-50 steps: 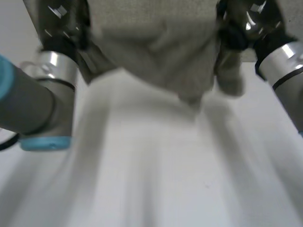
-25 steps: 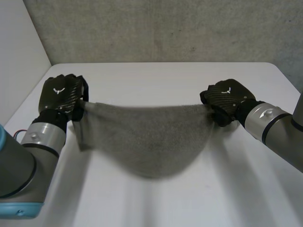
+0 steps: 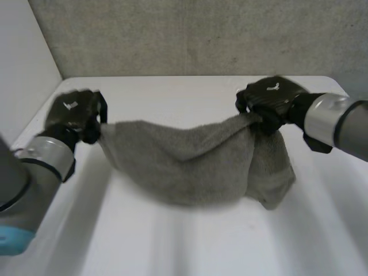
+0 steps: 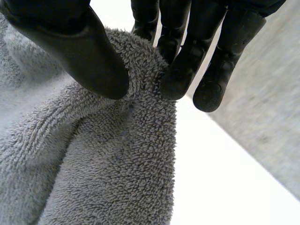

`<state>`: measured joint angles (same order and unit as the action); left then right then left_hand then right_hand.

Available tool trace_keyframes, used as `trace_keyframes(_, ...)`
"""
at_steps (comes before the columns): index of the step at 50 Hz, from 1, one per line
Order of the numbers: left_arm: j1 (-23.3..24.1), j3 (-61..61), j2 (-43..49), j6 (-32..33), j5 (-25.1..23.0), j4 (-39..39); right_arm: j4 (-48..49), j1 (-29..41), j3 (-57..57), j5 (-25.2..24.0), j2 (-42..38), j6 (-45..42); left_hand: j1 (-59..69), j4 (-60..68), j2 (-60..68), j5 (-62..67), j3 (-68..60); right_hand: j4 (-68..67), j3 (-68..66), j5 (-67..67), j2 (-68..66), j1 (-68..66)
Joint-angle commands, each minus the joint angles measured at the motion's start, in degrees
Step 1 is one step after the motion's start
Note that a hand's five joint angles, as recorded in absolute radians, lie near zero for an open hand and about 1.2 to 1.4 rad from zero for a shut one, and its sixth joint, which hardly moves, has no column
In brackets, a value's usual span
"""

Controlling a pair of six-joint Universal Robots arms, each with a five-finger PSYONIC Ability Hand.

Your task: Fold the towel.

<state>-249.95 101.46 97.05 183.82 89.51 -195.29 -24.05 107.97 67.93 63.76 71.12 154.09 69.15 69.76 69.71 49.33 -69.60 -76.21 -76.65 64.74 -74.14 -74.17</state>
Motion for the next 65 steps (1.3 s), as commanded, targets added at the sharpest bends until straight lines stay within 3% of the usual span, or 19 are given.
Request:
trace_keyframes(1,-0.19,-9.41,15.68,-0.22,0.84,0.26,-1.71,3.47,-13.05,2.15,-15.98,-5.2,10.85,10.24,10.29,20.67,-10.4,-3.79,-3.35,5.26,-5.86,-5.83)
trace_keyframes(3,-0.28,-13.04,18.52,-0.31,0.93,0.35,0.23,4.27,-16.34,3.65,-19.27,-5.46,10.85,10.24,10.29,20.67,-10.4,-3.79,-3.35,5.26,-5.86,-5.83)
trace_keyframes(5,-0.98,-20.48,23.25,-0.13,2.16,0.35,10.71,5.32,-20.54,6.54,-25.04,-5.38,10.85,10.24,10.29,20.67,-10.4,-3.79,-3.35,5.26,-5.86,-5.83)
trace_keyframes(6,-0.98,-20.51,23.27,-0.13,2.16,0.35,10.77,5.32,-20.56,6.55,-25.07,-5.38,10.85,10.24,10.29,20.67,-10.4,-3.79,-3.35,5.26,-5.86,-5.83)
trace_keyframes(7,-1.5,-23.65,25.44,-0.05,2.95,0.0,18.17,5.5,-20.21,7.25,-27.07,-5.55,10.85,10.24,10.29,20.67,-10.4,-3.79,-3.35,5.26,-5.86,-5.83)
trace_keyframes(8,-1.51,-23.68,25.47,-0.04,2.95,0.0,18.24,5.5,-20.21,7.26,-27.09,-5.55,10.85,10.24,10.29,20.67,-10.4,-3.79,-3.35,5.26,-5.86,-5.83)
trace_keyframes(9,-1.77,-26.37,27.47,0.22,3.74,-0.7,26.16,5.67,-18.81,7.17,-28.22,-5.81,1.55,0.94,0.98,11.37,-1.1,3.81,4.26,-2.34,1.74,1.77)
trace_keyframes(10,-1.95,-29.19,29.75,0.31,4.44,-1.66,33.55,6.02,-16.8,7.43,-28.84,-6.51,-31.18,-31.8,-31.75,-21.36,31.63,36.86,37.3,-35.39,34.79,34.82)
trace_keyframes(11,-1.95,-29.21,29.77,0.31,4.45,-1.67,33.63,6.03,-16.78,7.43,-28.85,-6.52,-31.51,-32.12,-32.08,-21.69,31.96,37.19,37.64,-35.72,35.12,35.15)
trace_keyframes(12,-2.03,-31.82,31.69,0.39,5.14,-2.19,39.46,6.29,-14.6,8.3,-29.11,-7.65,-59.15,-59.76,-59.71,-49.33,59.6,66.21,66.65,-64.74,64.14,64.17)
trace_keyframes(13,-2.03,-33.5,33.19,0.92,5.5,-2.11,43.08,6.38,-12.67,8.66,-28.76,-8.97,-58.28,-58.9,-58.85,-48.46,58.73,66.21,66.65,-64.74,64.14,64.17)
trace_keyframes(19,-1.68,-31.85,34.08,1.8,5.59,-1.93,43.91,6.47,-8.69,11.39,-26.65,-11.0,-58.43,-59.04,-59.0,-48.61,58.88,66.21,66.65,-64.74,64.14,64.17)
trace_keyframes(25,-1.77,-24.91,28.19,1.8,5.06,-2.64,41.62,5.67,0.1,17.36,-15.58,-10.83,-58.09,-58.71,-58.66,-48.27,58.54,66.21,66.65,-64.74,64.14,64.17)
trace_keyframes(30,-1.6,-18.14,22.13,1.8,4.19,-2.55,35.82,5.67,7.04,17.98,-7.67,-10.56,-56.91,-57.53,-57.48,-47.09,57.36,66.21,66.65,-64.74,64.14,64.17)
trace_keyframes(34,-0.98,-11.31,16.69,1.89,0.25,-2.55,27.76,5.5,11.86,17.98,-3.28,-8.38,-53.4,-54.01,-53.97,-43.58,53.85,65.16,65.6,-63.69,63.08,63.12)
trace_keyframes(40,-0.89,-6.46,14.04,4.6,-5.82,-2.29,19.23,5.5,15.03,17.28,-1.52,0.66,-49.85,-50.47,-50.42,-40.03,50.3,61.25,61.7,-59.79,59.18,59.21)
trace_keyframes(46,-1.68,-4.08,14.65,13.82,-6.8,-1.67,17.98,5.24,19.42,14.82,-1.16,4.03,-48.0,-48.61,-48.57,-38.18,48.45,59.41,59.85,-57.94,57.34,57.37)
trace_keyframes(51,-1.68,-3.81,16.75,17.7,-6.89,-1.84,19.47,4.1,22.94,12.71,-1.25,4.2,-48.0,-48.61,-48.57,-38.18,48.45,55.2,55.65,-53.74,53.13,53.16)
trace_keyframes(65,-1.24,-10.93,28.45,18.32,-6.71,-1.84,26.59,3.56,29.36,12.44,-2.04,4.55,-37.74,-38.35,-38.31,-27.92,38.19,52.84,53.28,-51.37,50.76,50.8)
